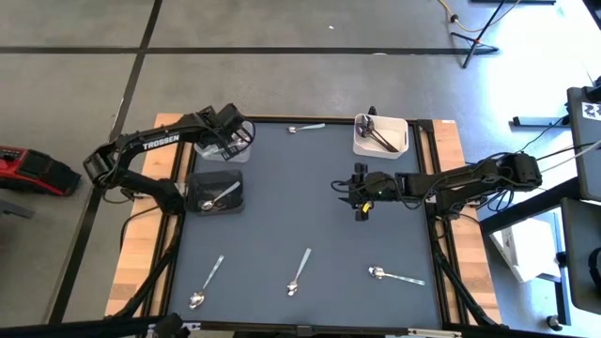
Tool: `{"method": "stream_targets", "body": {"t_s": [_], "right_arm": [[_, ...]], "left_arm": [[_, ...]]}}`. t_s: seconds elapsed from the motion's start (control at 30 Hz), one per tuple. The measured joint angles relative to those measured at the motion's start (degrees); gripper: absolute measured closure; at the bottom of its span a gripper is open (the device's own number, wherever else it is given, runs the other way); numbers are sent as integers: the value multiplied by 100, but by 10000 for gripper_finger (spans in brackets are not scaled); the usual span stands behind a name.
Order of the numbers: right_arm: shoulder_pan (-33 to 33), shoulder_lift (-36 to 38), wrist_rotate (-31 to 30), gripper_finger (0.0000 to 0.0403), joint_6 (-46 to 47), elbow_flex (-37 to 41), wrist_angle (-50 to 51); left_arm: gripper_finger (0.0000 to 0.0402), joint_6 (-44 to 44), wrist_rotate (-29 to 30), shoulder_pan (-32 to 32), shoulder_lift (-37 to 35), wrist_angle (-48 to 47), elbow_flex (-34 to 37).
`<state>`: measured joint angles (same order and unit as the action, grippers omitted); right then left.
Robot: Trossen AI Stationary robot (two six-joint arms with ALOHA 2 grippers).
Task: Sort silverware by color (type)
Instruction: Put the blue spoon into the black bin
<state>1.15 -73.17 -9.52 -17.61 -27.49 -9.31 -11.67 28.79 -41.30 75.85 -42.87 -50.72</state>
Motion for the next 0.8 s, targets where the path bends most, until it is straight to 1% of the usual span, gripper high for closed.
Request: {"method": "stream_targets", "body": {"t_s": [0.1, 0.23, 0.43, 0.6, 0.67, 0.8], "right_arm": [[0, 0, -6, 205, 0, 0, -28], [0, 0, -109, 205, 0, 0, -123], [0, 0, -144, 205, -4, 0, -137], [0, 0, -126, 205, -23, 0, -311], [0, 0, 101, 205, -25, 0, -354], [0, -2, 611, 205, -89, 0, -482]], "left_arm": [[285, 224, 6, 39, 0, -5, 0], [289, 520, 16, 260, 0, 4, 0], [293, 759, 18, 927, -143, 45, -13], [294, 1320, -80, 1681, -210, 74, -212], [294, 1620, -226, 1999, -210, 117, -251], [294, 2546, -569, 2626, -159, 451, -260]]}}
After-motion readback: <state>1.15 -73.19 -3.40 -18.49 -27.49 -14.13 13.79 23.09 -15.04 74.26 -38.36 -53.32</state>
